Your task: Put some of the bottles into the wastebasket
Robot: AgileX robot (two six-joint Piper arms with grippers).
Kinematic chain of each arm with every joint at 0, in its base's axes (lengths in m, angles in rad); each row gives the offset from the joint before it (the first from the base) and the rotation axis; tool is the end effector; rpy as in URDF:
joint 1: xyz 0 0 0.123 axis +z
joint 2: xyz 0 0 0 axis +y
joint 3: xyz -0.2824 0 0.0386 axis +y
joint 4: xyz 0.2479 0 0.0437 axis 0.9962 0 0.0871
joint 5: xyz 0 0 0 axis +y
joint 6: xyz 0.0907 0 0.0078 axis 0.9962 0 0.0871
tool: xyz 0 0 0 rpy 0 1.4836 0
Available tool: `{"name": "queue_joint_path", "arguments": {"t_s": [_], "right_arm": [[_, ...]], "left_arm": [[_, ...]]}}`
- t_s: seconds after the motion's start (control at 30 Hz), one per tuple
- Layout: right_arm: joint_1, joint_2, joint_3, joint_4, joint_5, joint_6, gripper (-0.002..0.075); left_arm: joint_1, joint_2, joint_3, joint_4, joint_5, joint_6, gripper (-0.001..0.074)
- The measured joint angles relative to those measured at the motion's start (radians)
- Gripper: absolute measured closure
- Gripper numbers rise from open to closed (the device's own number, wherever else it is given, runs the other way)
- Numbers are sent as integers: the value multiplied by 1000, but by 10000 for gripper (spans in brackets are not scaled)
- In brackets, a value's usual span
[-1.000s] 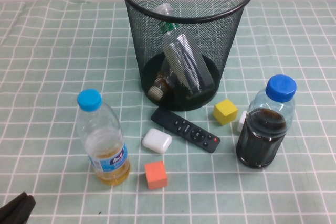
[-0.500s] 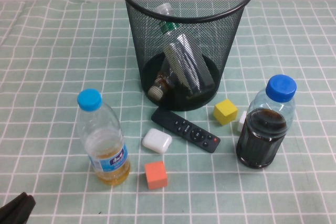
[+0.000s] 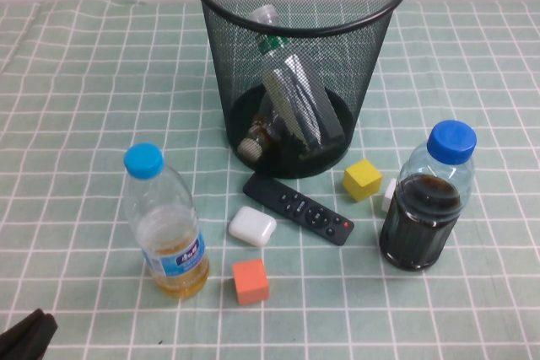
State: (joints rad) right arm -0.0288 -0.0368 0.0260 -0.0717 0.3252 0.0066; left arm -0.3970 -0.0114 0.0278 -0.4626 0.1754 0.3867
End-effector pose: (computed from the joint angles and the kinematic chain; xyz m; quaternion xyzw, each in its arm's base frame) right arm 0.0524 -0.0036 0.1770 -0.0056 0.7824 -0.0370 0.6216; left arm 0.0490 -0.0283 0.1901 0.1460 0.7223 -0.1841 0.6504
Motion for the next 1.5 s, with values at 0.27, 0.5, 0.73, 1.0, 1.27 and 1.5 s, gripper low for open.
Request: {"name": "queue_joint_path", "arguments": {"t_s": [0.27, 0.5, 0.73, 1.0, 1.27, 1.5], "right_arm": [[0, 0, 0, 0, 0, 2, 733], [0, 0, 0, 0, 0, 2, 733], [0, 0, 0, 0, 0, 2, 733], [0, 0, 0, 0, 0, 2, 733], [0, 0, 0, 0, 0, 2, 733], [0, 0, 0, 0, 0, 2, 733]], "left_arm": [[0, 0, 0, 0, 0, 0, 739], [0, 0, 0, 0, 0, 0, 740], [0, 0, 0, 10, 0, 17, 739], [111, 0, 0, 263, -106, -129, 739], [315, 0, 0, 498, 26, -387, 739], [319, 0, 0, 496, 172, -387, 739]]}}
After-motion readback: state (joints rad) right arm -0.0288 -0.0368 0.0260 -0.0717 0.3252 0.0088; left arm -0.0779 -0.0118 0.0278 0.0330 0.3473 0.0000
